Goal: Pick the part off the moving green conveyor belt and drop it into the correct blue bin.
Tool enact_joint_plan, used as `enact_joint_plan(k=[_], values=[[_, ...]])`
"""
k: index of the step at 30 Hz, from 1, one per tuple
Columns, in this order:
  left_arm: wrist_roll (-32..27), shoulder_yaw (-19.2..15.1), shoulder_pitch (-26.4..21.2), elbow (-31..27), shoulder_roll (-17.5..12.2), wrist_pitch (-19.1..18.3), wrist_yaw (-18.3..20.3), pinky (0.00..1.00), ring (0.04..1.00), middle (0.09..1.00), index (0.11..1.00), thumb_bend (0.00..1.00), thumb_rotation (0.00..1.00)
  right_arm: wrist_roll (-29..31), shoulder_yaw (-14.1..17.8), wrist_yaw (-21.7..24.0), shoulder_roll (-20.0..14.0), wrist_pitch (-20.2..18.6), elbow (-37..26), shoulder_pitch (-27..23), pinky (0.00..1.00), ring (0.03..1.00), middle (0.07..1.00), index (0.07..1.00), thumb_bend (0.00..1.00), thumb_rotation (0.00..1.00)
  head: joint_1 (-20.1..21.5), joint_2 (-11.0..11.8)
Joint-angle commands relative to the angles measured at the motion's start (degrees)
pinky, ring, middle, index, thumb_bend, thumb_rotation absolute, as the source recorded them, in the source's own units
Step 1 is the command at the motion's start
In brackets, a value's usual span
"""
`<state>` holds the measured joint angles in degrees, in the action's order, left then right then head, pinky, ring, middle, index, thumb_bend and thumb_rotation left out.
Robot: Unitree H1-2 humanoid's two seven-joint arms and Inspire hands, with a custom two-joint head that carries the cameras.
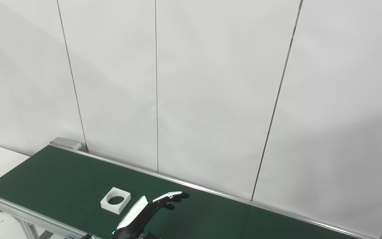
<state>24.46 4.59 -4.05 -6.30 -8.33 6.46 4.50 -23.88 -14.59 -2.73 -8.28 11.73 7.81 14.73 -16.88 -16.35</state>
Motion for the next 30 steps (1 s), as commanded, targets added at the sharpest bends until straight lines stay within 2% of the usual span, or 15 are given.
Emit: enact_joint_plan(k=[1,5,7,11,19,21,26,30], values=[[1.6,-0.6,-2.6,-0.2,0.1,-0.7,-2.6,0.85,0.893,0.911,0.881,0.88,0.35,0.0,0.2,-1.1,0.0,3.0,-0.8,-0.9,0.75,0.871,0.920,0.941,0.87,0.00,0.0,0.1],[3.2,-0.9,-3.7,2.1,0.1,-2.0,-4.5,0.88,0.923,0.944,0.922,0.86,0.40,0.6,0.2,-0.7,0.1,2.9,-1.2,-0.7,0.76,0.873,0.920,0.943,0.86,0.00,0.1,0.2],[6.0,-0.8,-4.5,3.5,-0.3,-2.6,-6.5,0.89,0.929,0.951,0.934,0.86,0.44,0.5,0.2,-0.9,0.1,3.2,-0.9,-0.8,0.75,0.872,0.918,0.941,0.86,0.00,0.1,0.2],[9.7,-1.2,-6.3,7.2,-0.8,-3.4,-10.4,0.86,0.906,0.948,0.933,0.87,0.50,-0.1,0.1,-0.8,0.1,2.4,-1.2,-0.8,0.75,0.870,0.921,0.942,0.87,0.00,0.3,0.2],[11.1,-2.3,-9.7,14.5,-2.9,-3.4,-14.6,0.86,0.929,0.967,0.936,0.84,0.44,0.1,0.1,-1.0,0.2,3.2,-0.8,-0.9,0.76,0.873,0.918,0.945,0.86,0.00,0.8,0.1],[11.5,-2.5,-10.6,16.1,-3.6,-4.4,-15.1,0.87,0.936,0.970,0.938,0.83,0.43,0.6,0.1,-0.8,0.2,3.4,-0.7,-0.8,0.76,0.873,0.918,0.946,0.85,0.00,1.0,0.3],[10.6,-3.0,-11.7,17.4,-4.6,-6.0,-15.6,0.85,0.920,0.970,0.934,0.82,0.37,0.8,0.2,-1.1,0.1,4.5,-0.6,-0.8,0.76,0.866,0.911,0.936,0.85,0.00,3.2,-1.3],[11.1,-2.9,-12.3,17.8,-5.4,-6.9,-16.2,0.79,0.868,0.952,0.916,0.81,0.33,1.0,0.2,0.2,0.2,1.6,-3.2,-0.1,0.76,0.852,0.891,0.936,0.84,0.00,4.1,-2.0]])
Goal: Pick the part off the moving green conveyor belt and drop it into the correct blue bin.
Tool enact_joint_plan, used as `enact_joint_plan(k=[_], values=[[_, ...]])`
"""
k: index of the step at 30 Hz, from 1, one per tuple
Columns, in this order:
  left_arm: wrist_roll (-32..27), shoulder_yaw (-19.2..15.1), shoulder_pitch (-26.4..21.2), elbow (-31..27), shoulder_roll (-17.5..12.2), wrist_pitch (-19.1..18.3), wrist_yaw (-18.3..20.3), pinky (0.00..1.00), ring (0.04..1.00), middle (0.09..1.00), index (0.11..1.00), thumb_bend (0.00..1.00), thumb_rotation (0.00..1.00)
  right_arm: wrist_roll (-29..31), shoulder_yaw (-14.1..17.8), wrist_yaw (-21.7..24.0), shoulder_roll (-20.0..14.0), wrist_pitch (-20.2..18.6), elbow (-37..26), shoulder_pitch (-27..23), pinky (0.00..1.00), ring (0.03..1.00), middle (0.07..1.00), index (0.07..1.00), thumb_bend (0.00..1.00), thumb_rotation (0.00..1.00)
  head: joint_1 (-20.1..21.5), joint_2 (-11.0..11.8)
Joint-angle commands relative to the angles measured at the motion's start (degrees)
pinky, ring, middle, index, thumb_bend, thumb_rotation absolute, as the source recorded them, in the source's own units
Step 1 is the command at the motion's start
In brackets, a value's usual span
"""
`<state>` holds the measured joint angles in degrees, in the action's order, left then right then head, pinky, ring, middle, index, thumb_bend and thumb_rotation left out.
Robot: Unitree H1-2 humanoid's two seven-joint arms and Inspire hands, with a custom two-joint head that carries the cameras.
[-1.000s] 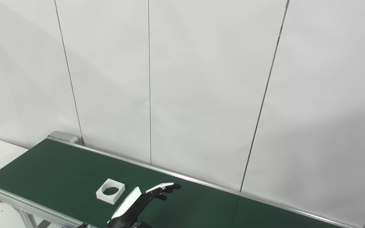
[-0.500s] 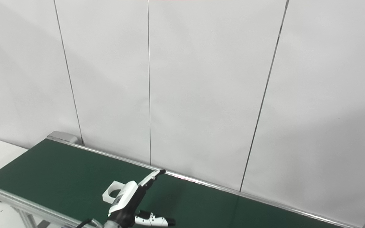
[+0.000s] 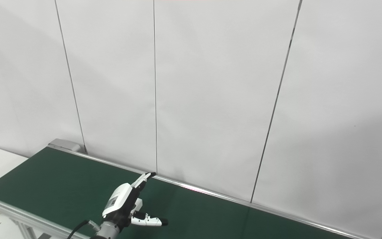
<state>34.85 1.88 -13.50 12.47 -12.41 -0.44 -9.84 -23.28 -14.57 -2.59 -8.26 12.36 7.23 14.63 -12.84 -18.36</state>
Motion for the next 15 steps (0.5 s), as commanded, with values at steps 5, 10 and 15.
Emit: enact_joint_plan(k=[5,10,15], values=[[0.9,0.3,-3.3,-0.4,-2.2,-0.5,-2.3,0.78,0.847,0.942,0.906,0.81,0.32,0.4,0.2,1.2,0.1,-1.2,-5.3,0.6,0.76,0.849,0.894,0.931,0.84,0.00,1.3,-1.7],[0.3,0.0,-3.6,-0.7,-2.6,-2.1,-1.6,0.78,0.860,0.936,0.905,0.82,0.31,0.1,0.3,1.2,-0.1,-0.6,-5.7,0.7,0.74,0.847,0.894,0.924,0.84,0.00,2.7,-3.4],[-0.3,-0.3,-4.0,-0.4,-3.3,-4.5,-0.6,0.79,0.879,0.936,0.903,0.83,0.30,0.3,0.3,1.0,0.0,0.2,-5.8,0.7,0.73,0.838,0.886,0.914,0.84,0.00,3.6,-4.5]])
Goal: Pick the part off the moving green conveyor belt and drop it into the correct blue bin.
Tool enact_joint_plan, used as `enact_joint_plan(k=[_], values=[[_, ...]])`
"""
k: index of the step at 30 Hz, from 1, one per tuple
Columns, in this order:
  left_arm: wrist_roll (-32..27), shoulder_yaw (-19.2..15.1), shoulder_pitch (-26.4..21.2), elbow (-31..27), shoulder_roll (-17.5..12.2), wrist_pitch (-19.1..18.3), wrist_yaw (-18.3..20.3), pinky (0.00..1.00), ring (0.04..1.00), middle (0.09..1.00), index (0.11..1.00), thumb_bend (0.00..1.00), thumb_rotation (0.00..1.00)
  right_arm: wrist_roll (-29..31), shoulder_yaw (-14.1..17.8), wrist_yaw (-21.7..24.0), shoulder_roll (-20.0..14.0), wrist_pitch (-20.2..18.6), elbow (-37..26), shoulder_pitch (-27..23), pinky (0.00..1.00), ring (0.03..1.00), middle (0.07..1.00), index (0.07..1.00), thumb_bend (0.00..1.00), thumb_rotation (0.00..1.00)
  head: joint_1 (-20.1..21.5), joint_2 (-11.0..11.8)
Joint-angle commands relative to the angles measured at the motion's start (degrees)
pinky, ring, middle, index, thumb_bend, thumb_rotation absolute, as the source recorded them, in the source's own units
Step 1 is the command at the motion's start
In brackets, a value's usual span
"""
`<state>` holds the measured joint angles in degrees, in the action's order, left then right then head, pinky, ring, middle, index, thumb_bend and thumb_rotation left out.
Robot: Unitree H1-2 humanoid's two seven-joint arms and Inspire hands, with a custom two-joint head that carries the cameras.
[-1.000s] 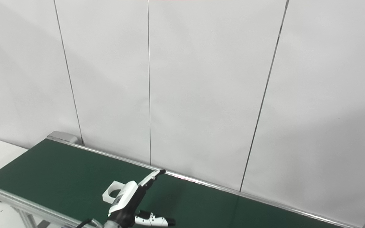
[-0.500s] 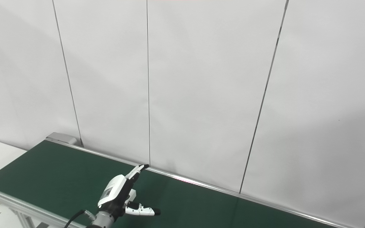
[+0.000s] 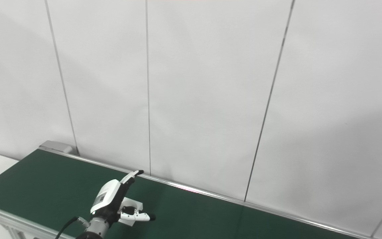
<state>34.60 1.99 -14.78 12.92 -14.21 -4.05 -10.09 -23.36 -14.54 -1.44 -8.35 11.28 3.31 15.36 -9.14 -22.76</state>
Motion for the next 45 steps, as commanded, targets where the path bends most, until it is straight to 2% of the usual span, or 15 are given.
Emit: enact_joint_plan(k=[1,4,8,10,14,20,27,32,36,38,42,45], values=[[0.0,-0.3,-2.9,-0.6,-1.6,-1.0,-0.3,0.79,0.882,0.934,0.901,0.84,0.30,0.5,0.3,-0.2,0.1,1.3,-1.9,-0.1,0.73,0.837,0.885,0.914,0.84,0.00,-0.1,-0.1],[0.1,0.2,-3.1,0.2,-1.7,-1.6,-0.5,0.79,0.880,0.930,0.897,0.84,0.29,0.6,0.3,-0.3,0.0,1.7,-1.8,-0.2,0.72,0.833,0.884,0.914,0.84,0.00,0.5,-1.4],[1.1,1.9,-3.5,1.9,-1.5,-2.8,-0.4,0.80,0.888,0.934,0.900,0.85,0.29,1.1,0.5,0.3,0.0,0.6,-2.7,0.1,0.74,0.842,0.893,0.921,0.84,0.00,0.4,-1.9],[1.8,3.2,-3.6,3.4,-1.2,-3.1,-0.8,0.84,0.917,0.952,0.911,0.87,0.34,0.9,0.5,0.2,0.0,1.0,-2.6,0.0,0.74,0.839,0.889,0.921,0.84,0.00,0.3,-2.0],[2.9,5.6,-4.1,6.1,-1.0,-3.3,-1.9,0.88,0.929,0.958,0.921,0.88,0.36,0.7,0.4,0.2,0.0,0.7,-3.1,0.2,0.74,0.841,0.889,0.923,0.84,0.00,0.3,-2.6],[4.0,8.0,-4.5,7.0,0.0,-5.1,-1.4,0.91,0.952,0.974,0.933,0.89,0.39,0.9,0.4,0.6,0.2,-0.2,-4.2,0.7,0.76,0.852,0.894,0.927,0.83,0.07,0.3,-3.3],[4.7,10.1,-4.8,6.5,1.2,-7.4,-0.7,0.90,0.971,0.994,0.945,0.88,0.38,0.9,0.5,0.5,0.6,0.7,-4.4,1.0,0.77,0.855,0.898,0.928,0.83,0.08,0.5,-3.6],[6.3,11.1,-5.5,7.7,1.9,-8.5,-2.4,0.86,0.962,0.994,0.933,0.86,0.34,0.7,0.5,0.7,0.8,0.1,-5.0,1.3,0.77,0.857,0.902,0.930,0.82,0.12,0.5,-3.8],[8.2,11.9,-6.3,8.1,1.8,-10.5,-3.3,0.80,0.935,0.986,0.926,0.79,0.26,0.5,0.5,0.6,1.1,-0.4,-5.3,1.5,0.76,0.854,0.896,0.931,0.83,0.14,0.4,-3.8],[9.3,12.3,-6.9,9.1,1.6,-11.2,-3.9,0.76,0.891,0.957,0.906,0.71,0.10,0.6,0.6,0.6,1.2,-0.3,-5.4,1.6,0.76,0.856,0.899,0.933,0.83,0.14,0.4,-3.9],[10.8,13.2,-8.6,11.7,1.0,-12.2,-4.3,0.73,0.868,0.941,0.893,0.68,0.02,0.6,0.7,0.7,1.4,-0.5,-5.7,1.7,0.77,0.857,0.898,0.932,0.83,0.15,0.5,-4.0],[10.6,13.3,-9.4,13.1,0.7,-11.8,-4.6,0.71,0.857,0.935,0.885,0.65,0.00,0.5,0.7,0.9,1.5,-1.1,-6.3,1.9,0.77,0.861,0.901,0.935,0.82,0.16,0.6,-4.2]])
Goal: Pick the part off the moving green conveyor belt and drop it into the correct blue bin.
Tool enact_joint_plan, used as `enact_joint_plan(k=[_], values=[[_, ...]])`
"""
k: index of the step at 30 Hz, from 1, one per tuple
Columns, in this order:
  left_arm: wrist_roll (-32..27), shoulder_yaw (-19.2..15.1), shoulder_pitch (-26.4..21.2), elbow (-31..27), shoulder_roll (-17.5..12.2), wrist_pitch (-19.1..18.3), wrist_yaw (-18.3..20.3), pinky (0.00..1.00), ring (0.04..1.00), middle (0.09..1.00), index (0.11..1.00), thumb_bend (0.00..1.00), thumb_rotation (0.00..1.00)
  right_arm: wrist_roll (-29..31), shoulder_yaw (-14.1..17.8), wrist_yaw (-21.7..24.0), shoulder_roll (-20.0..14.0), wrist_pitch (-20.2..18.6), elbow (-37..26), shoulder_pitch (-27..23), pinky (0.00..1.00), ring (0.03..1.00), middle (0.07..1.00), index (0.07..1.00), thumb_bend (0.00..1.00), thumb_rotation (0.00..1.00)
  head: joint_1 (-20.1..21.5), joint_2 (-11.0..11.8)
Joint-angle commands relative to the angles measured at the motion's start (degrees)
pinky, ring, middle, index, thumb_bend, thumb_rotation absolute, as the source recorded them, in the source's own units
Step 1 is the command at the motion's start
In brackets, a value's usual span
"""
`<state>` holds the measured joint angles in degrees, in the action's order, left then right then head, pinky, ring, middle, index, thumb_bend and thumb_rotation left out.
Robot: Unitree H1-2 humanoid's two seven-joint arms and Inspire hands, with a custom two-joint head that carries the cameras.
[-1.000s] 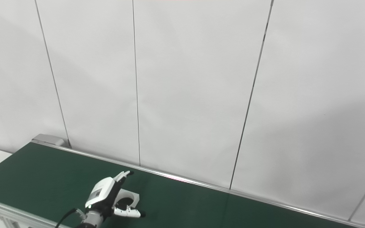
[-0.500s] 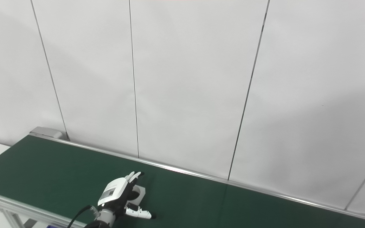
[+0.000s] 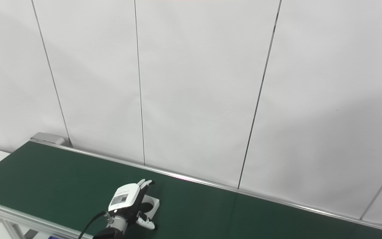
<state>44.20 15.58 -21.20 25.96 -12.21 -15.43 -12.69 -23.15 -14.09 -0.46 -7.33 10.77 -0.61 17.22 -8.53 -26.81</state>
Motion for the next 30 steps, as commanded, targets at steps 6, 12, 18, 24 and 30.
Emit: enact_joint_plan(k=[6,12,18,24,30], values=[[-1.1,-0.6,-4.4,3.4,-1.1,1.8,-2.9,0.57,0.710,0.864,0.837,0.56,0.00,-0.1,0.3,-0.3,0.8,-0.4,-2.8,0.4,0.76,0.851,0.897,0.931,0.82,0.18,0.1,-0.5],[-3.1,-0.5,-5.4,5.3,-0.7,3.0,-2.2,0.52,0.651,0.777,0.750,0.55,0.00,-0.1,0.4,-0.5,1.0,0.2,-2.8,0.6,0.76,0.850,0.894,0.928,0.82,0.18,0.2,-0.8],[-5.3,0.3,-7.3,8.3,-0.4,4.0,0.6,0.54,0.478,0.677,0.658,0.47,0.00,-0.5,0.4,-0.3,1.4,-1.1,-4.1,1.3,0.76,0.850,0.895,0.929,0.82,0.20,0.5,-1.2],[-4.5,4.2,-9.6,8.9,-1.8,2.3,7.7,0.42,0.435,0.543,0.507,0.49,0.00,-0.4,0.6,-0.6,1.9,-1.1,-4.5,1.6,0.77,0.855,0.900,0.927,0.81,0.21,0.6,-1.5],[-3.6,7.6,-10.9,8.8,-3.4,0.2,12.9,0.41,0.440,0.543,0.479,0.50,0.00,-0.2,0.7,-0.7,2.4,-1.2,-4.6,1.8,0.78,0.859,0.899,0.926,0.81,0.20,0.6,-1.5]])
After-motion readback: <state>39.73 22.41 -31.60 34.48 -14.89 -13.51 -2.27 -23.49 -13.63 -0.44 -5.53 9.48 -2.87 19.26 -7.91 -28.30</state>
